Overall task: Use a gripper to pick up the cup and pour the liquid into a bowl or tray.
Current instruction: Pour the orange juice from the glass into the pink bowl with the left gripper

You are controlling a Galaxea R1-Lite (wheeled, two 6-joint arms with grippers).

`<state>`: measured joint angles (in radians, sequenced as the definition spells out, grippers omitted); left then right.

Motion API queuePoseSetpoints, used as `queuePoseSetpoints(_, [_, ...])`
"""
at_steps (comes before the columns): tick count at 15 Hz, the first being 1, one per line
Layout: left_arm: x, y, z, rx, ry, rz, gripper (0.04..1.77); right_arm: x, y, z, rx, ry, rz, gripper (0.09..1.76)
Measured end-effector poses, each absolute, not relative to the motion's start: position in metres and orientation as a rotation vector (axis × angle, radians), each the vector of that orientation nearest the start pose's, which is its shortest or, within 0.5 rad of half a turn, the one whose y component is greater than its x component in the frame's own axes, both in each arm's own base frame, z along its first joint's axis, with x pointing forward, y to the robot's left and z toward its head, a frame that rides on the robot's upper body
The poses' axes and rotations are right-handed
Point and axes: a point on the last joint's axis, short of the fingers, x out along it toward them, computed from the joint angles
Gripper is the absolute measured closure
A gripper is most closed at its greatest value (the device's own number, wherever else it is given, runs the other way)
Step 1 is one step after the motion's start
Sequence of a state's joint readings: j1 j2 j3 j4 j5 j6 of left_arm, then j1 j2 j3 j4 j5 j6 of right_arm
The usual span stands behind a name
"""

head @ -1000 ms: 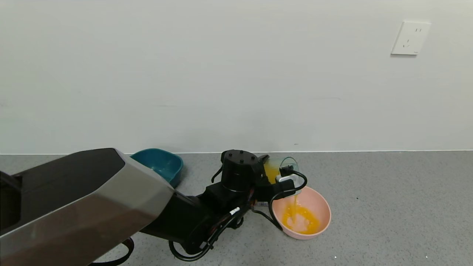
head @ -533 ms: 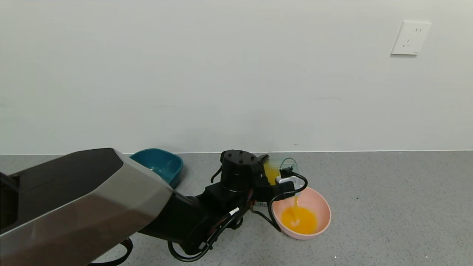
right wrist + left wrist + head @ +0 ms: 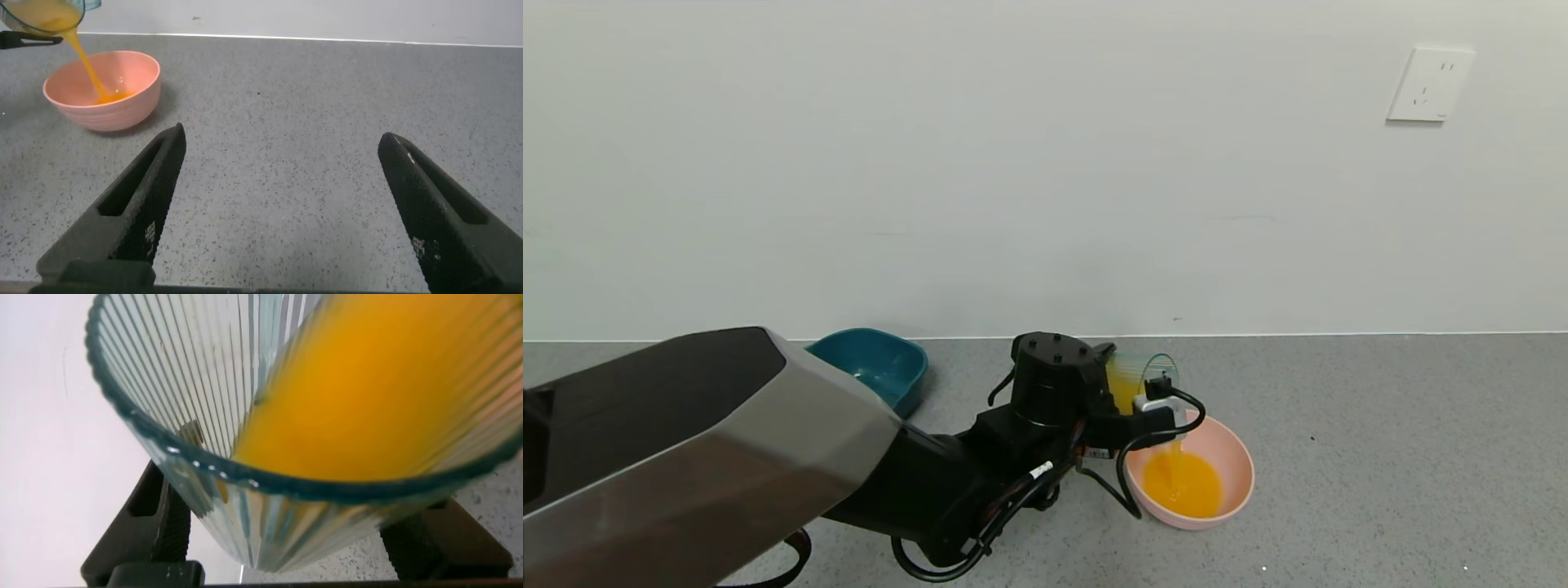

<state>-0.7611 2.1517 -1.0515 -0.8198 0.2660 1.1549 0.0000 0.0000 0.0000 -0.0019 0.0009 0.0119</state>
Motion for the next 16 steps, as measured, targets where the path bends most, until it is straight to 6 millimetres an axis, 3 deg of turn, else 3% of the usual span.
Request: queuePoseSetpoints(16, [0.2968,-0.2795,0.1086,1.289,-0.089,-0.563,0.52,-0.0228,0.0000,0.0757,0.011,-0.002,0.002,0.14])
